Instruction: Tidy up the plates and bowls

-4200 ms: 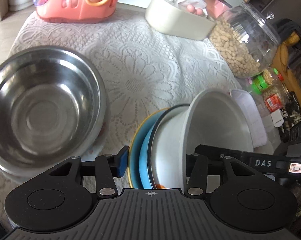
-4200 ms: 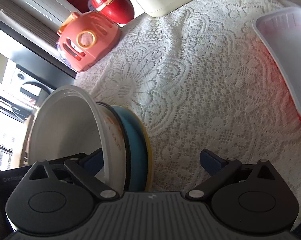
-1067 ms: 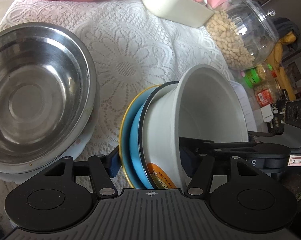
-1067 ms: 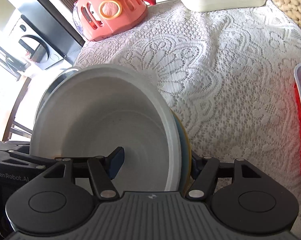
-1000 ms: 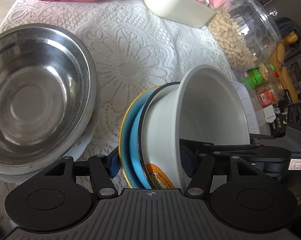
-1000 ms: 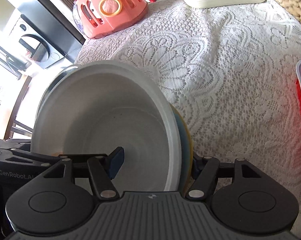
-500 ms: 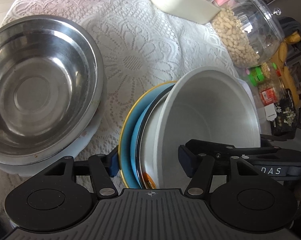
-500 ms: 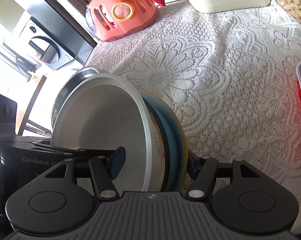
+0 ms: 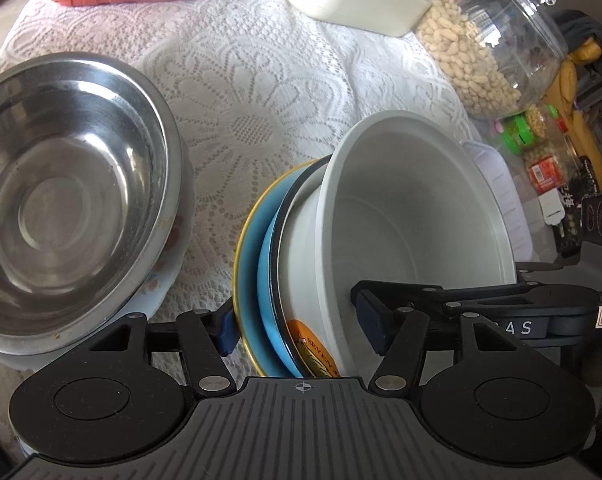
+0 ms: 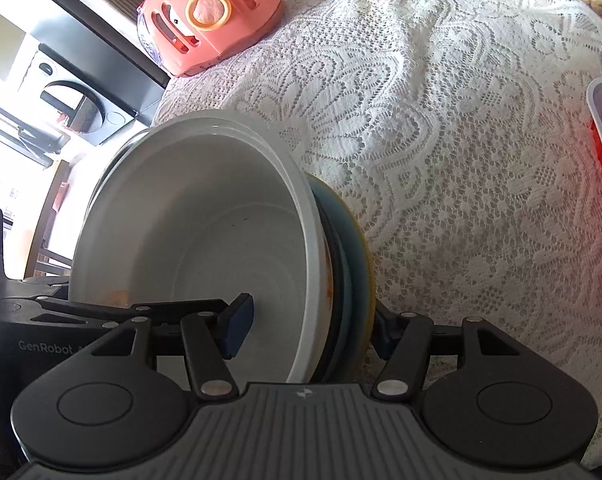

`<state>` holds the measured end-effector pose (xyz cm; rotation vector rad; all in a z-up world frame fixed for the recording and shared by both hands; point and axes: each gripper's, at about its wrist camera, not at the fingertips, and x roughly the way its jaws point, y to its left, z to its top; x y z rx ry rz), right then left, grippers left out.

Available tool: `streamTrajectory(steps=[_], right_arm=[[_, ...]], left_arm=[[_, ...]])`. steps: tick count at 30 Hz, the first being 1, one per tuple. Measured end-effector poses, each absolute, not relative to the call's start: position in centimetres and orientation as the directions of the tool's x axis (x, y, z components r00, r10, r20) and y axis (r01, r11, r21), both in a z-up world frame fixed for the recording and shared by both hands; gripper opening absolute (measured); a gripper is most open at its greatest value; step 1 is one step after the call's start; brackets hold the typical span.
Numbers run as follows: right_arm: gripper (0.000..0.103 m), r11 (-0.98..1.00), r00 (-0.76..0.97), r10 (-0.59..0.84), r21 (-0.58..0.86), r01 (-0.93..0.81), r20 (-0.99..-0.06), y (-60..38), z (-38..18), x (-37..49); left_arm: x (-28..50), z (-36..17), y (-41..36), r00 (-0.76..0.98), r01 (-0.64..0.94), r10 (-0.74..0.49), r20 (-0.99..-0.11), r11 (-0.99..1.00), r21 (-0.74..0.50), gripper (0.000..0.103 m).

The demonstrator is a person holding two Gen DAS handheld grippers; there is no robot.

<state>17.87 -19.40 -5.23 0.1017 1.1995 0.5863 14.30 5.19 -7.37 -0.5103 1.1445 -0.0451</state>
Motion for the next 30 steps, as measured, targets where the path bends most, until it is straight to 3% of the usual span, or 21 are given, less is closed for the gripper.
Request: streamTrajectory(steps=[7,30], right_arm=[[0.061,0.849,0.248,0.450,0.325,-0.417,-0.858,-18.80,-4.73,17.97],[0.061,0.830,0.204,0.492,0.385,-0.403,-0.847,-19.19,-5.28,18.14]], left_arm=[[14.08,-7.34,5.08,0.437,-0.193,-0.286,-0.853,0.896,-0.399,0.064],[14.19,-7.47,5.59,0.460,-0.195,-0.309,-0.832,0.879,-0.434,0.064]])
